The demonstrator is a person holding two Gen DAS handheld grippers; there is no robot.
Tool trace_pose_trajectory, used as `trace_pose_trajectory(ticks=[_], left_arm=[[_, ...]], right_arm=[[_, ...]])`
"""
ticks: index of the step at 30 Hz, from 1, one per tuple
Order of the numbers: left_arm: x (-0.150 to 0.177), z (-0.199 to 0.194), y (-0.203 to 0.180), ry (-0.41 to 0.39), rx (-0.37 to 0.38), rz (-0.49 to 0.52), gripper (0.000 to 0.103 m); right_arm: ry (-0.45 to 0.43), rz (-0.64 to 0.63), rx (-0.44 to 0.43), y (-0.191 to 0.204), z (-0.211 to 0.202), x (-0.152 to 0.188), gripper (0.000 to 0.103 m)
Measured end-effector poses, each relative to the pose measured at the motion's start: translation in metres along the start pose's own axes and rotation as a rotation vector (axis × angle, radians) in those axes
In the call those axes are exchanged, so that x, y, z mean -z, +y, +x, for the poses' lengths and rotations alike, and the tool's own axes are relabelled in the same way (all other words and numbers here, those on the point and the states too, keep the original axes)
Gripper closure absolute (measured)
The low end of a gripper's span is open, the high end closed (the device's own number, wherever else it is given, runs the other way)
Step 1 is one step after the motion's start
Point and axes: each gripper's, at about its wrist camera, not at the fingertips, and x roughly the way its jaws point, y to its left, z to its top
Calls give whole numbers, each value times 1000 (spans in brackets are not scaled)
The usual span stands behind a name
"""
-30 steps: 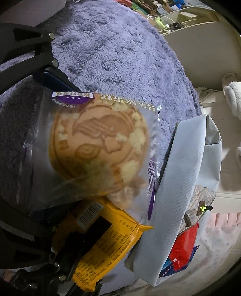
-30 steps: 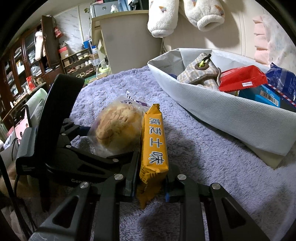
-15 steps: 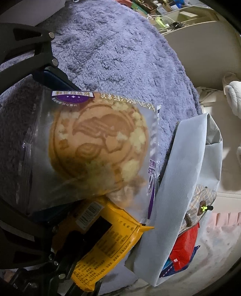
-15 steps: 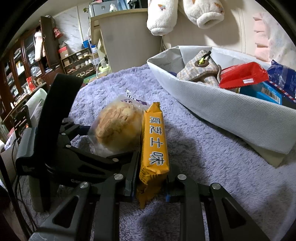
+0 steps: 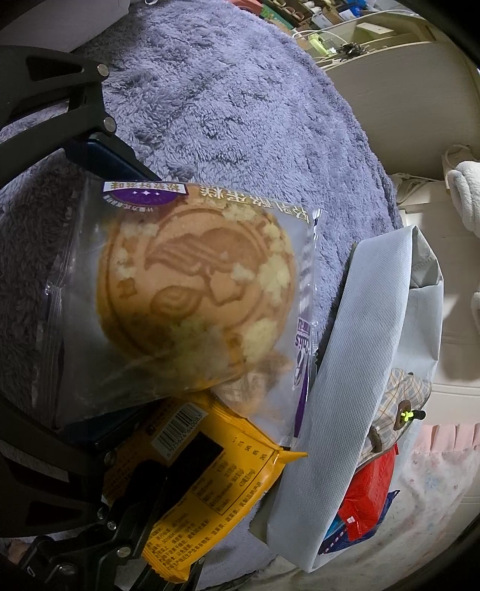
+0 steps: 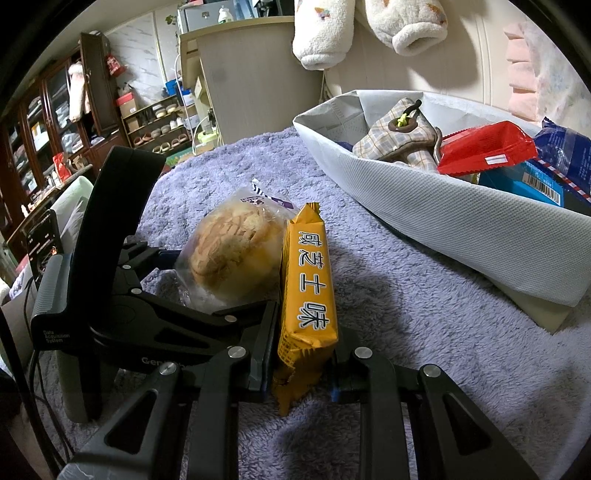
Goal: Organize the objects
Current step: 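Hold the yellow package in the right tool beside the bun in the left tool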
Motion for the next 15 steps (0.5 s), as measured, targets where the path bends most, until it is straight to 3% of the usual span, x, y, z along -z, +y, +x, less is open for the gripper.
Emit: trace_pose_trajectory(ticks=[15], left_arm=[[0,1,0,0,-1,1,0]], right_arm=[[-1,0,0,0,-1,0,81]])
